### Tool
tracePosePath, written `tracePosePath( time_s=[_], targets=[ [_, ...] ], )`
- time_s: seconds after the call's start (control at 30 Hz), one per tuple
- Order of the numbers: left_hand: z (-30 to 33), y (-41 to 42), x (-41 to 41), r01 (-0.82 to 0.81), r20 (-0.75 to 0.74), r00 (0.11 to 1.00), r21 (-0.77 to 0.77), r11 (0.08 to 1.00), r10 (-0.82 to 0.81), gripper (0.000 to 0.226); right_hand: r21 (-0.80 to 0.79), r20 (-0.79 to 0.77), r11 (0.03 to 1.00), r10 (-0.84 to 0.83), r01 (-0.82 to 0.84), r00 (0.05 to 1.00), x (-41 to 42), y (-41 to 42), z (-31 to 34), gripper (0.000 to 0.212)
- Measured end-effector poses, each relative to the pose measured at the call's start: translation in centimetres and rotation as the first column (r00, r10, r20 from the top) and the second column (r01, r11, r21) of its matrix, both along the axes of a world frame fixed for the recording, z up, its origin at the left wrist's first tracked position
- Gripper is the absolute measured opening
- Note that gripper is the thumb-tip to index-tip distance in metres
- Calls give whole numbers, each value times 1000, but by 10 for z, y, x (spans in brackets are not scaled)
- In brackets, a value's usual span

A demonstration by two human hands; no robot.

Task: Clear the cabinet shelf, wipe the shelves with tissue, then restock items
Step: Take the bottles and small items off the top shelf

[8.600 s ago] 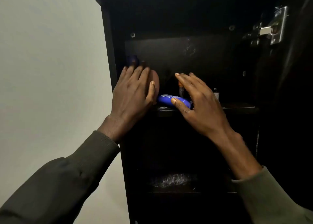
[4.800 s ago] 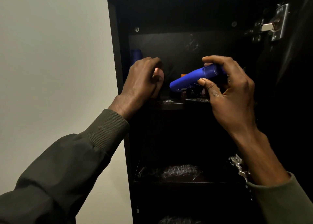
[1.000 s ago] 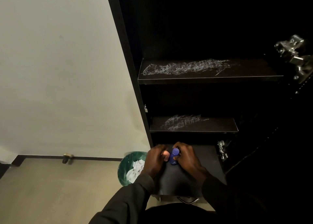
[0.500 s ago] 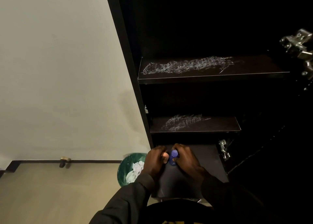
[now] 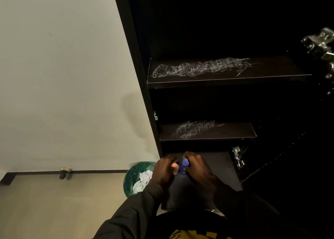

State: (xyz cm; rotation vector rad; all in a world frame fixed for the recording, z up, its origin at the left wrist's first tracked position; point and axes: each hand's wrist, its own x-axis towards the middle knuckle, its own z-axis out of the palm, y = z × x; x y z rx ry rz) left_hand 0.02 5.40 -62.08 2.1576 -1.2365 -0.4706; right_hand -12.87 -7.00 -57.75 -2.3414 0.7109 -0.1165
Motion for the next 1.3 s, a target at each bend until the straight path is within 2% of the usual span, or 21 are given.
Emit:
tracePosePath(
  time_s=[0.53, 1.03, 1.3],
  targets=[
    [-7, 1, -3, -24, -32, 999, -17, 1000, 23, 10, 6, -28, 997, 73, -73, 997, 0, 2, 10, 19],
    [-10, -3, -2, 3, -50, 999, -8, 1000, -3, 15, -22, -62, 998, 61, -63, 996, -1, -1, 7, 21],
    [-8, -2, -2, -5, -12, 1000, 74, 997, 6, 20, -6, -90, 999, 49, -49, 995, -1, -2, 6, 24]
  ],
)
